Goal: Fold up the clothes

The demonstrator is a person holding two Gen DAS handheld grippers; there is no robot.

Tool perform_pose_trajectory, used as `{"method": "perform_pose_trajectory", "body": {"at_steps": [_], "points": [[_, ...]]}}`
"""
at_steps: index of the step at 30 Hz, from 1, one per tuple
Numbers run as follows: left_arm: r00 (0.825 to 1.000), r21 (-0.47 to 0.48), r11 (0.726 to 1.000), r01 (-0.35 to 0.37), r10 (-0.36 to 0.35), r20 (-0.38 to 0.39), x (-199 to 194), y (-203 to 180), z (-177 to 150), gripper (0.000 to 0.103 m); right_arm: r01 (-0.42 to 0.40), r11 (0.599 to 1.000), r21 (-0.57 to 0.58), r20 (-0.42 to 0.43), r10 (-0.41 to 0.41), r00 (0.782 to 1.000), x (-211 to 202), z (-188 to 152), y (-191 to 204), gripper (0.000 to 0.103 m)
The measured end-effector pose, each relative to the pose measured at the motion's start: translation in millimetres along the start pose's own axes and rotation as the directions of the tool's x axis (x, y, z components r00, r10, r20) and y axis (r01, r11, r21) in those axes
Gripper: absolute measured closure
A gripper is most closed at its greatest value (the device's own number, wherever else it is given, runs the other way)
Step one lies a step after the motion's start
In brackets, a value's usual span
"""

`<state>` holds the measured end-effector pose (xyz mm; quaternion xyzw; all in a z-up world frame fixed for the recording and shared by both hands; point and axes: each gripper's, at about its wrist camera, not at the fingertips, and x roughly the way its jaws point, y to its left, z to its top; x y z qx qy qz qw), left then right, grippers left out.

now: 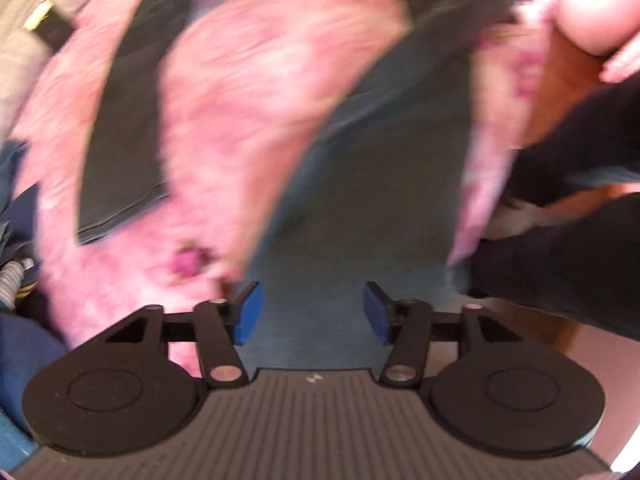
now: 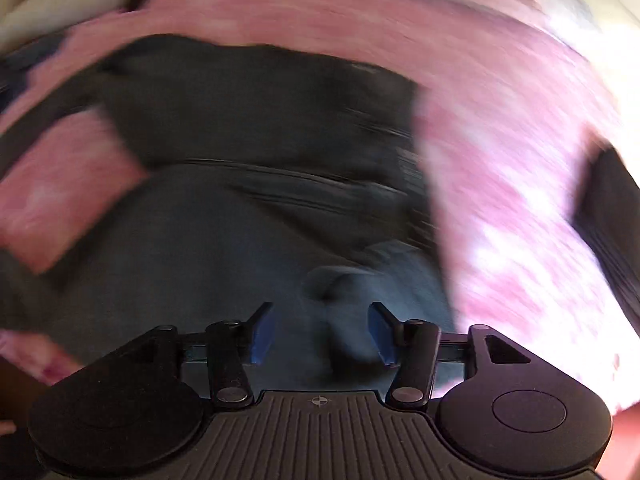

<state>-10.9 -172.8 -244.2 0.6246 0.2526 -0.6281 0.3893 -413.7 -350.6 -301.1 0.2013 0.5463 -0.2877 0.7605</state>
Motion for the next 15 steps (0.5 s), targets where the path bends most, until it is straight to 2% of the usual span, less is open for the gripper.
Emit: {"method": "perform_pose_trajectory", "body": {"at_steps": [2, 3, 7, 8, 9, 11, 13, 15], "points": [[1.000, -0.012, 1.000, 0.013, -0.013, -0.009, 20.8, 18.8, -2.9, 0.047, -0.073, 0.987, -0.143, -0.001, 0.074, 0.997, 6.6, 6.8, 53.6, 0.028], [1.000, -0.002, 1.000, 0.023, -0.023, -0.017, 31.1, 24.6, -4.4, 0.047, -0.111, 0.972, -0.209, -0.019, 0.109, 0.994, 10.7, 7.1, 78.1, 0.028], [0.996, 0.064, 0.994, 0.085, -0.083, -0.030, 56.1, 36.3, -13.9, 0.049, -0.222, 0.882, -0.415, -0.098, 0.199, 0.975, 25.0, -0.1, 155.4, 0.028], [0.995, 0.085, 0.991, 0.099, -0.096, -0.035, 59.7, 36.7, -16.5, 0.057, -0.229, 0.855, -0.466, -0.108, 0.203, 0.973, 25.6, -6.6, 171.8, 0.028], [0.994, 0.099, 0.989, 0.108, -0.105, -0.037, 60.4, 36.9, -18.7, 0.078, -0.229, 0.821, -0.523, -0.117, 0.197, 0.973, 28.4, -11.1, 186.1, 0.028], [0.993, 0.107, 0.988, 0.115, -0.111, -0.035, 55.2, 36.7, -22.4, 0.100, -0.204, 0.738, -0.643, -0.111, 0.174, 0.978, 37.7, -24.8, 205.1, 0.028], [0.994, 0.106, 0.988, 0.112, -0.111, -0.016, 39.8, 41.7, -25.8, 0.099, -0.198, 0.656, -0.729, -0.121, 0.160, 0.980, 47.6, -38.0, 223.1, 0.028], [0.997, 0.105, 0.993, 0.055, -0.061, 0.045, 8.1, 51.9, -28.1, 0.099, -0.192, 0.600, -0.777, -0.140, 0.133, 0.981, 59.5, -44.4, 232.5, 0.028]]}}
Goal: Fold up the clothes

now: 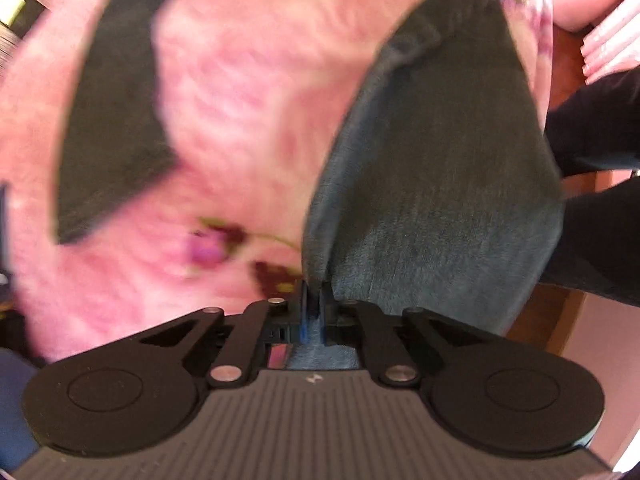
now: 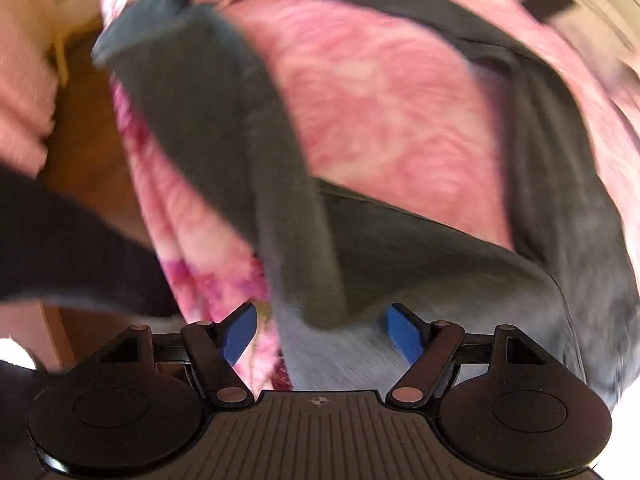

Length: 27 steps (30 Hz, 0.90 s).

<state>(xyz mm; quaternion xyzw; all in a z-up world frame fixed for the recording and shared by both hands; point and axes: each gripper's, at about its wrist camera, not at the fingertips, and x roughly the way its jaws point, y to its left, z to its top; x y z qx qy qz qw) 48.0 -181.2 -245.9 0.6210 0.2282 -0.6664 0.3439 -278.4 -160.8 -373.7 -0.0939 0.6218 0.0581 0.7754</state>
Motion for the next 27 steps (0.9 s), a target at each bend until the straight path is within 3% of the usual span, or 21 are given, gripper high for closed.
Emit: {"method": "perform_pose_trajectory", "body": {"at_steps": [2, 5, 7, 9, 12, 14, 16, 19, 22, 25, 27], "points": [[0.990, -0.016, 0.993, -0.119, 0.120, 0.068, -42.3, 8.7, -0.3, 0.099, 0.017, 0.999, -0.048, -0.005, -0.017, 1.000, 9.5, 1.5, -6.5, 0.028], [0.943, -0.040, 0.954, -0.298, 0.301, 0.142, -104.2, 6.0, -6.3, 0.099, 0.044, 0.999, -0.017, 0.046, -0.043, 0.998, -5.3, 4.0, -22.3, 0.028], [0.915, -0.036, 0.927, -0.374, 0.375, 0.148, -127.0, -10.3, -15.6, 0.098, 0.060, 0.998, 0.005, 0.086, -0.060, 0.994, -14.4, 6.3, -29.5, 0.028], [0.903, -0.036, 0.910, -0.413, 0.414, 0.115, -125.7, -35.1, -29.4, 0.096, 0.051, 0.998, 0.031, 0.115, -0.054, 0.992, -25.0, 5.5, -33.4, 0.028], [0.925, -0.034, 0.925, -0.379, 0.379, -0.008, -79.3, -69.5, -47.9, 0.090, 0.011, 0.997, 0.079, 0.130, -0.021, 0.991, -22.5, 4.9, -35.1, 0.028], [0.937, -0.038, 0.943, -0.332, 0.324, -0.131, -41.3, -86.9, -62.0, 0.085, -0.026, 0.994, 0.108, 0.124, 0.012, 0.992, -16.9, 3.9, -33.3, 0.028], [0.936, -0.056, 0.958, -0.283, 0.263, -0.233, -12.2, -100.7, -75.6, 0.085, -0.057, 0.991, 0.125, 0.110, 0.043, 0.993, -16.1, 1.0, -29.5, 0.028], [0.948, -0.120, 0.960, -0.252, 0.220, -0.230, -12.3, -108.7, -83.6, 0.084, -0.085, 0.982, 0.171, 0.099, 0.069, 0.993, -27.2, -8.5, -28.5, 0.028], [0.963, -0.226, 0.942, -0.248, 0.215, -0.161, -23.1, -91.3, -72.1, 0.074, -0.102, 0.952, 0.289, 0.086, 0.080, 0.993, -28.6, -20.8, -37.1, 0.028], [0.970, -0.328, 0.913, -0.241, 0.221, -0.097, -22.1, -65.2, -50.5, 0.073, -0.078, 0.889, 0.452, 0.074, 0.049, 0.996, -25.2, -26.5, -53.5, 0.028], [0.975, -0.352, 0.909, -0.223, 0.213, -0.066, -15.3, -51.0, -34.7, 0.072, -0.060, 0.817, 0.573, 0.073, 0.022, 0.997, -23.6, -33.8, -68.0, 0.028]]}}
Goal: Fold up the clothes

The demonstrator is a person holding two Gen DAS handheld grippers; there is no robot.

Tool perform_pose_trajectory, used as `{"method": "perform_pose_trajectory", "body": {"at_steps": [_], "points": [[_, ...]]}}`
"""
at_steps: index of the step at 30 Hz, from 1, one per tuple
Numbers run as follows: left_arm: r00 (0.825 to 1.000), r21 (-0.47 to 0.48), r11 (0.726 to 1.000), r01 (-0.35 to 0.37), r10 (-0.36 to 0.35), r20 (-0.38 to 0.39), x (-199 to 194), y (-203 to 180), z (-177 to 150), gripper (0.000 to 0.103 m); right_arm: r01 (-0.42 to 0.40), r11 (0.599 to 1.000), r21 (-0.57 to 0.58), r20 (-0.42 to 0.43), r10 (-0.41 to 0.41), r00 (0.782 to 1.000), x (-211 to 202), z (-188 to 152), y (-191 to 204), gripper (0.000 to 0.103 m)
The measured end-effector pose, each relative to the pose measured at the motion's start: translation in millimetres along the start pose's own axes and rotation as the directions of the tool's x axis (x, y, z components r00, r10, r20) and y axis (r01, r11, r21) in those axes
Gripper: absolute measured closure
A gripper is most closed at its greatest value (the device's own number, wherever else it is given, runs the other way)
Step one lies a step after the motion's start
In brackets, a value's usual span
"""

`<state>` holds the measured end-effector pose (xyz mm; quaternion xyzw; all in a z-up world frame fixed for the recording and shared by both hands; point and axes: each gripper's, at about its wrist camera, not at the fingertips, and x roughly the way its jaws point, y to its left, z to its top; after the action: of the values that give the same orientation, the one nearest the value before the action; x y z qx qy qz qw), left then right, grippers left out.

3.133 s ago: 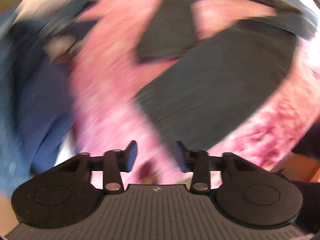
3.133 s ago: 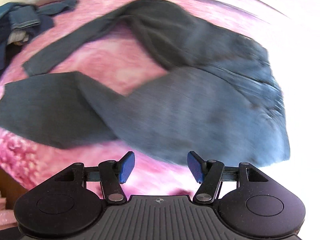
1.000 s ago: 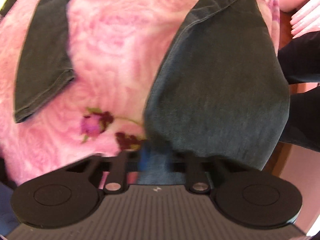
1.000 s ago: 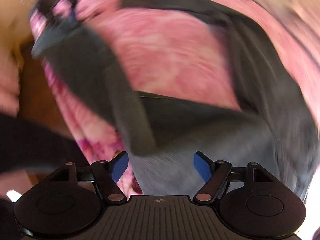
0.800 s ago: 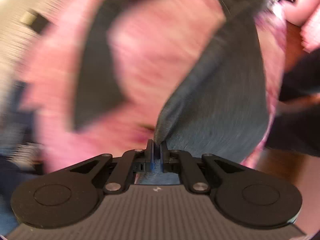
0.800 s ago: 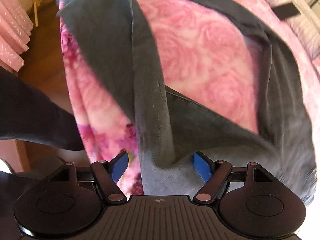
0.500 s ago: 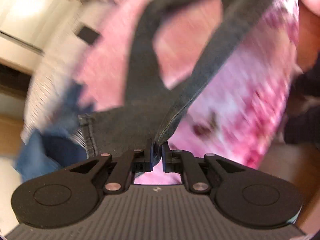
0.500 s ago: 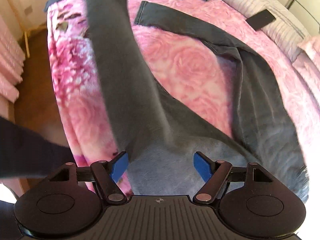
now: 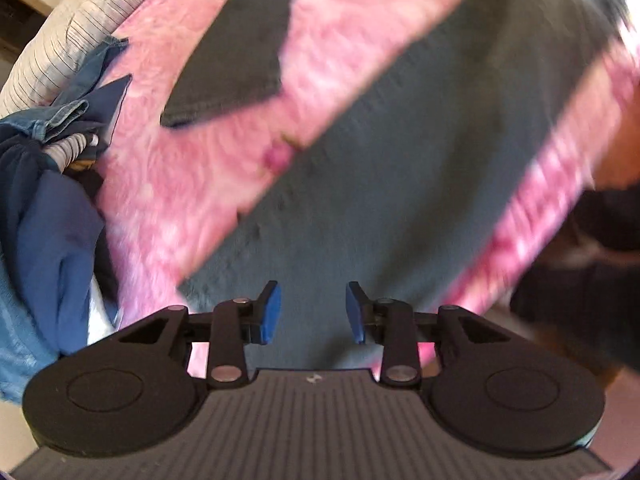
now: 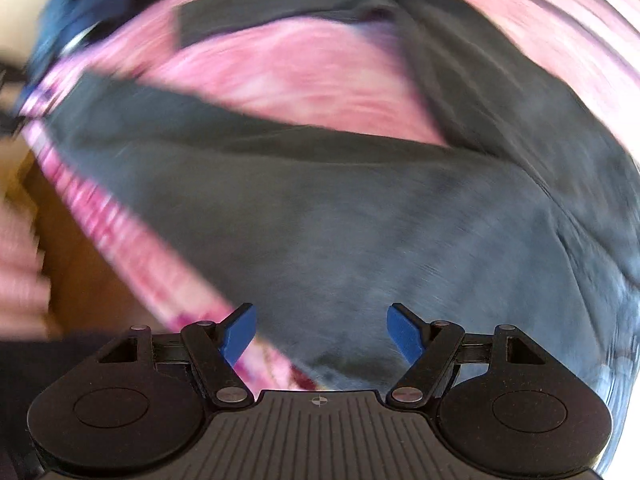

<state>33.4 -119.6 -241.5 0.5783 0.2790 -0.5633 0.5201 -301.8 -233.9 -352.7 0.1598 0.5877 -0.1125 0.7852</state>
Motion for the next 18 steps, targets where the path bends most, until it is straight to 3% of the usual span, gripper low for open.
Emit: {"method": "perform_pose_trajectory", "body": {"at_steps": [3, 6, 8, 11, 13, 16, 18], "points": [[0.998, 0.018, 0.999, 0.042, -0.043, 0.038, 17.2, -1.2, 32.4, 0.072, 0.038, 0.973, 0.229, 0.018, -0.043, 0.999, -3.6, -10.2, -29.3, 0.028], [0.988, 0.047, 0.992, 0.116, -0.121, 0.101, 29.3, -12.1, 67.8, 0.072, 0.110, 0.900, 0.422, 0.021, -0.131, 0.991, -17.1, -40.5, -64.5, 0.028], [0.972, 0.073, 0.982, 0.174, -0.184, 0.146, 32.3, -25.2, 95.4, 0.071, 0.158, 0.819, 0.551, 0.014, -0.199, 0.980, -28.8, -67.3, -92.9, 0.028], [0.941, 0.127, 0.960, 0.250, -0.272, 0.202, 34.0, -52.9, 137.9, 0.067, 0.201, 0.652, 0.731, 0.001, -0.295, 0.955, -48.3, -112.9, -141.7, 0.028], [0.920, 0.168, 0.942, 0.289, -0.322, 0.224, 31.4, -76.1, 166.3, 0.067, 0.185, 0.544, 0.818, 0.013, -0.339, 0.941, -58.1, -140.6, -171.8, 0.028], [0.891, 0.229, 0.916, 0.329, -0.382, 0.248, 25.9, -111.8, 203.8, 0.065, 0.112, 0.459, 0.881, 0.058, -0.340, 0.938, -52.6, -165.2, -205.7, 0.028], [0.883, 0.261, 0.904, 0.339, -0.401, 0.244, 25.8, -136.9, 223.8, 0.064, 0.055, 0.402, 0.914, 0.093, -0.340, 0.936, -48.1, -181.1, -227.9, 0.028]]}}
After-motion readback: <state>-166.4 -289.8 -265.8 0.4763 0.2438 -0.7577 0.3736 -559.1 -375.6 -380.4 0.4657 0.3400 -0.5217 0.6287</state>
